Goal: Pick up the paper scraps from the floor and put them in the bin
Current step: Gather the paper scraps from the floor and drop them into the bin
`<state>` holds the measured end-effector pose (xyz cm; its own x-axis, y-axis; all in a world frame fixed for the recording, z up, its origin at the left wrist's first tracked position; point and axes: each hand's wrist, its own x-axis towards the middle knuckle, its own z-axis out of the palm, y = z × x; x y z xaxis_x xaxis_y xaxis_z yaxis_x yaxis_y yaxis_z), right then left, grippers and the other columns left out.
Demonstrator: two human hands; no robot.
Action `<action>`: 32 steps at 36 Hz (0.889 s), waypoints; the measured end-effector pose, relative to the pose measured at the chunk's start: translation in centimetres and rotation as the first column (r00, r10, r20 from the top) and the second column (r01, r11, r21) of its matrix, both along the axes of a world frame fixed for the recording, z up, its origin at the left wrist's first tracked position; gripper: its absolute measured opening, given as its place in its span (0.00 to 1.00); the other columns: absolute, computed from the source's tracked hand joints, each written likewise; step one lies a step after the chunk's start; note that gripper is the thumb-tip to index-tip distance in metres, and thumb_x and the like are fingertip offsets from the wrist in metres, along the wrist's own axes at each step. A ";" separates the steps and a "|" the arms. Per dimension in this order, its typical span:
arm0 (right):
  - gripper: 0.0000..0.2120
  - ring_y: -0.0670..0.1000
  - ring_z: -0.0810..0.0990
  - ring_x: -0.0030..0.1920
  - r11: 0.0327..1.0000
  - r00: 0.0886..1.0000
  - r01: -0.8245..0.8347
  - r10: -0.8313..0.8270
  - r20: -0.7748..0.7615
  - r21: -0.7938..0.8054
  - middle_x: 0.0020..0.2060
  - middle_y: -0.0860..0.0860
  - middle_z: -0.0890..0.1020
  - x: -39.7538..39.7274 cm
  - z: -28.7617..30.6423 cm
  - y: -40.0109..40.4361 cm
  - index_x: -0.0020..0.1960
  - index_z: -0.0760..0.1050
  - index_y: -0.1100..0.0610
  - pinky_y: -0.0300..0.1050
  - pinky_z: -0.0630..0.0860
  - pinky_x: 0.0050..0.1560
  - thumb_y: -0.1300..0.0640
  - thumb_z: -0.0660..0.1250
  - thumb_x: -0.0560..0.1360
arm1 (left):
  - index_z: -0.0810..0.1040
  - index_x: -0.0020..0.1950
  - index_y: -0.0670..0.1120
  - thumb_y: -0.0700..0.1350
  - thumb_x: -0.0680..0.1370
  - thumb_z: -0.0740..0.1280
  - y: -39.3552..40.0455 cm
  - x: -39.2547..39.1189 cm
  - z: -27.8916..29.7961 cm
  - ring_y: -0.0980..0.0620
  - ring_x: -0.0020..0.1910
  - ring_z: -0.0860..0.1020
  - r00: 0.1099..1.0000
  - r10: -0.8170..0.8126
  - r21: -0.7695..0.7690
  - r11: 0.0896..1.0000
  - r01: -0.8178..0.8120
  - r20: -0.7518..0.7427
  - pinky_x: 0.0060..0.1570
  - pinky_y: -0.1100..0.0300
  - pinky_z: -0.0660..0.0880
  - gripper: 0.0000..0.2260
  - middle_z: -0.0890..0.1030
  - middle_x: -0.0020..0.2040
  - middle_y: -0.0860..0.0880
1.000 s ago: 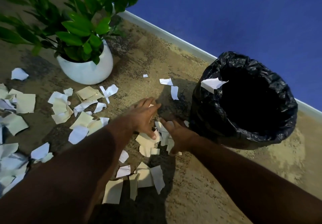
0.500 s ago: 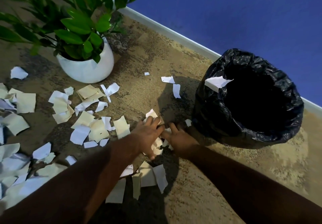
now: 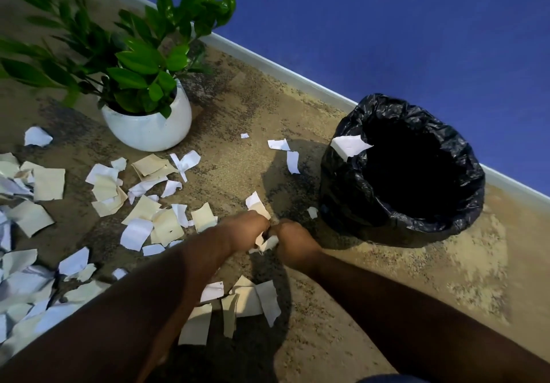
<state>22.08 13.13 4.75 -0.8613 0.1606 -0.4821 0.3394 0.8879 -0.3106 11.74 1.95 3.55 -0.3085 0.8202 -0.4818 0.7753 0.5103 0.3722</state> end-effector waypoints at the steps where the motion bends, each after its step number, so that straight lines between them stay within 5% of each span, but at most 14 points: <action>1: 0.15 0.57 0.79 0.58 1.000 1.000 0.015 -0.015 -0.014 0.013 0.57 0.58 0.80 -0.1 0.4 0.1 0.60 0.80 0.58 0.47 0.76 0.60 0.64 0.64 0.75 | 0.80 0.59 0.46 0.41 0.76 0.67 0.1 -0.2 0.5 0.43 0.54 0.80 1.000 0.023 0.014 1.000 -0.023 0.003 0.55 0.51 0.78 0.12 0.82 0.55 0.43; 7: 0.13 0.57 0.79 0.55 0.993 0.975 0.077 -0.056 -0.217 0.087 0.58 0.56 0.75 -1.0 4.4 0.7 0.58 0.79 0.56 0.46 0.75 0.56 0.64 0.66 0.75 | 0.79 0.54 0.48 0.42 0.75 0.69 1.2 -1.6 4.2 0.46 0.50 0.80 0.975 0.220 0.219 0.953 -0.211 -0.020 0.48 0.55 0.77 0.08 0.81 0.51 0.47; 14: 0.13 0.54 0.77 0.52 0.972 0.903 0.173 -0.091 -0.421 0.160 0.55 0.55 0.76 -1.7 10.8 1.6 0.59 0.78 0.53 0.45 0.77 0.53 0.61 0.68 0.75 | 0.76 0.41 0.52 0.38 0.72 0.67 3.4 -2.9 8.8 0.49 0.43 0.81 0.914 0.386 0.470 0.789 -0.397 0.125 0.43 0.53 0.79 0.09 0.81 0.40 0.55; 20: 0.14 0.58 0.80 0.52 0.936 0.829 0.316 -0.193 -0.525 0.155 0.52 0.59 0.79 -2.0 15.3 3.4 0.58 0.78 0.59 0.49 0.76 0.53 0.65 0.65 0.73 | 0.83 0.55 0.53 0.39 0.74 0.72 6.4 -2.8 12.2 0.50 0.49 0.82 0.898 0.329 0.579 0.687 -0.440 0.292 0.52 0.51 0.80 0.13 0.85 0.52 0.51; 32: 0.08 0.55 0.80 0.44 0.848 0.716 0.527 -0.414 -0.562 0.046 0.43 0.54 0.82 0.0 19.7 8.4 0.47 0.78 0.57 0.48 0.76 0.40 0.67 0.65 0.71 | 0.84 0.56 0.50 0.34 0.71 0.69 12.8 -1.0 17.3 0.48 0.50 0.81 0.925 0.309 0.593 0.710 -0.380 0.222 0.52 0.51 0.80 0.17 0.85 0.53 0.49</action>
